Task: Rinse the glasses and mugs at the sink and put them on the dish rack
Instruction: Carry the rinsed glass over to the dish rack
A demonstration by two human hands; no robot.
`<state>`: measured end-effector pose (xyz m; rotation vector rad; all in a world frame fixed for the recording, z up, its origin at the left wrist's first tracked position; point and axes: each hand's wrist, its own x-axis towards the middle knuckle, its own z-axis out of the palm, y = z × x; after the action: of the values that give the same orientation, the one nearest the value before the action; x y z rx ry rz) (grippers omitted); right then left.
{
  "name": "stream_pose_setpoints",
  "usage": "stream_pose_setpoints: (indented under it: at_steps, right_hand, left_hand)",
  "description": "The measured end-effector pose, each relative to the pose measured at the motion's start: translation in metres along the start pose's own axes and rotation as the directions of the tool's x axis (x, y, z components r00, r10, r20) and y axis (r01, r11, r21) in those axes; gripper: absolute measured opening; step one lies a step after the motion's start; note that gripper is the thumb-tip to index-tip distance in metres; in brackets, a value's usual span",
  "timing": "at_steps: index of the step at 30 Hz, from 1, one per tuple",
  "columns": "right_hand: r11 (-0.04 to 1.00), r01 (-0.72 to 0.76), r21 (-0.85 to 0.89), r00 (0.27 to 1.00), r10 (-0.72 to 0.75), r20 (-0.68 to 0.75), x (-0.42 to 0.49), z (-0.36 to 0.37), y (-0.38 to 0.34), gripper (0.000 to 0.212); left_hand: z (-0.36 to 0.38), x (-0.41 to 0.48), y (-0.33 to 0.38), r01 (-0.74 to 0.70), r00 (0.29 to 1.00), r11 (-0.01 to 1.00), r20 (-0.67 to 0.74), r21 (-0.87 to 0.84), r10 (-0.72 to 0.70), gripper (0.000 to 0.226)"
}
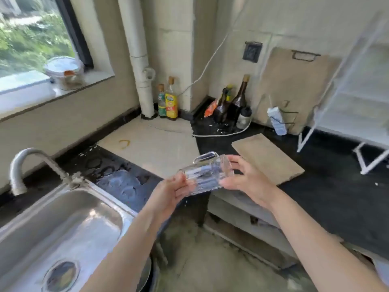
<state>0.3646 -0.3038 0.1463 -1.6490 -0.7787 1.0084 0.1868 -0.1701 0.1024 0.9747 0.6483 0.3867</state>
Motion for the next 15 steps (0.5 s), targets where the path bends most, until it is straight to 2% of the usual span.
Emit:
stream_pose_setpoints:
  at_steps: [3,6,8,10,15]
  right_hand:
    - [0.971,-0.069,0.228,0.989,0.097,-0.111,-0.037,-0.084,0.028,0.069]
    - [0.970,-0.038,0.239,0.966,0.097,-0.241,-0.082,-0.166,0.048,0.058]
    - [0.979,-0.004,0.203,0.932,0.077,-0.355,-0.112,-0.217,0.055,0.055]
    - [0.992,0.023,0.127,0.896,0.036,-0.443,-0.140,-0.262,0.059,0.062]
    - [0.989,-0.047,-0.139,0.848,-0.034,-0.529,-0.199,-0.357,0.055,0.068]
  left_hand:
    - [0.090,0.023,-0.023,-0.021,0.990,0.993,0.141,0.115,0.005,0.025]
    - [0.176,0.039,-0.052,-0.040,0.939,0.967,0.342,0.251,-0.050,0.025]
    - [0.230,0.053,-0.070,-0.034,0.892,0.949,0.438,0.313,-0.112,0.031]
    - [0.281,0.068,-0.085,0.034,0.856,0.941,0.477,0.335,-0.201,0.044]
    - [0.399,0.098,-0.119,0.244,0.775,0.917,0.505,0.315,-0.379,0.024]
